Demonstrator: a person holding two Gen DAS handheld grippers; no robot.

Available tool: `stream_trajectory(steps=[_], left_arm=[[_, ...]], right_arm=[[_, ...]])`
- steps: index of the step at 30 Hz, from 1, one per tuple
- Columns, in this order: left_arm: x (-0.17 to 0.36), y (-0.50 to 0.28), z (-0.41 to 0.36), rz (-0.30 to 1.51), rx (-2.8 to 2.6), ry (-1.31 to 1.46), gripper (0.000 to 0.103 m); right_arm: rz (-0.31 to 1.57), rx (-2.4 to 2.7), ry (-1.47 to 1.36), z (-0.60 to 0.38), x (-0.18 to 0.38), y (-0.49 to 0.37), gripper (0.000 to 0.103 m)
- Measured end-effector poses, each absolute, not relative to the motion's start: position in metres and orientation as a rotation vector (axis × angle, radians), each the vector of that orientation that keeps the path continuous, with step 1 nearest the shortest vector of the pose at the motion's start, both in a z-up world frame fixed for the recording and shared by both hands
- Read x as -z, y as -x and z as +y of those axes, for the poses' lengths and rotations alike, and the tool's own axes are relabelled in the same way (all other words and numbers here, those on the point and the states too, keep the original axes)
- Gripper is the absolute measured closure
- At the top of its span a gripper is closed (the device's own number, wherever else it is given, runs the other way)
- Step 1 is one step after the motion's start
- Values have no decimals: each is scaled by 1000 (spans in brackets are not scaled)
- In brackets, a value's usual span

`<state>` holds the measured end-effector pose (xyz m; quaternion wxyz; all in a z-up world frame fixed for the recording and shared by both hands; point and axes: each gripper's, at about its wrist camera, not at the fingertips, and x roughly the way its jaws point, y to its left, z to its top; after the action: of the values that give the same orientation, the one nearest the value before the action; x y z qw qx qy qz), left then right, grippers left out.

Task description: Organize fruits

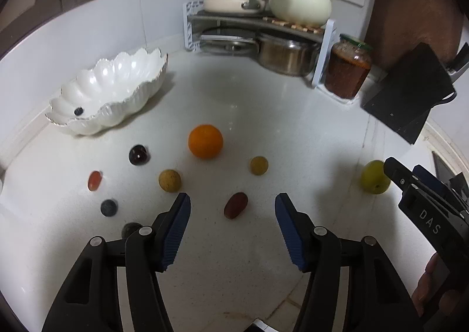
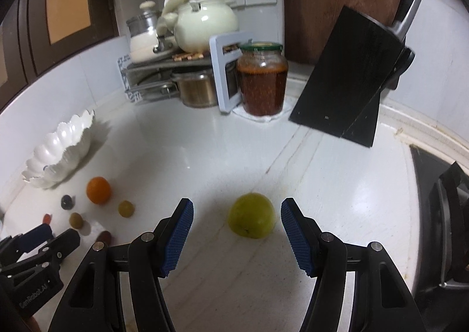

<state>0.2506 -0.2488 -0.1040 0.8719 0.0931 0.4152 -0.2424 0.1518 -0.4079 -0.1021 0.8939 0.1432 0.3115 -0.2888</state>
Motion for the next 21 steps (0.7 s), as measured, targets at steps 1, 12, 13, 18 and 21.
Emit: stream_trajectory(steps=[1, 12, 13, 18, 21], left_arm=[[107, -252, -249, 876, 504, -197, 46], [136, -267, -267, 941, 461, -217, 50], [139, -268, -269, 951, 458, -216, 50], [149, -273, -271, 979, 453, -211, 54], [154, -277, -273, 993, 447, -210, 61]], right_arm=[[652, 600, -297, -410, 105, -153, 40], [723, 618, -327, -436, 132, -166, 40], [730, 617, -327, -438, 134, -168, 40], [757, 596, -335, -443, 143, -174, 40], [766, 585, -346, -445, 147, -177, 40]])
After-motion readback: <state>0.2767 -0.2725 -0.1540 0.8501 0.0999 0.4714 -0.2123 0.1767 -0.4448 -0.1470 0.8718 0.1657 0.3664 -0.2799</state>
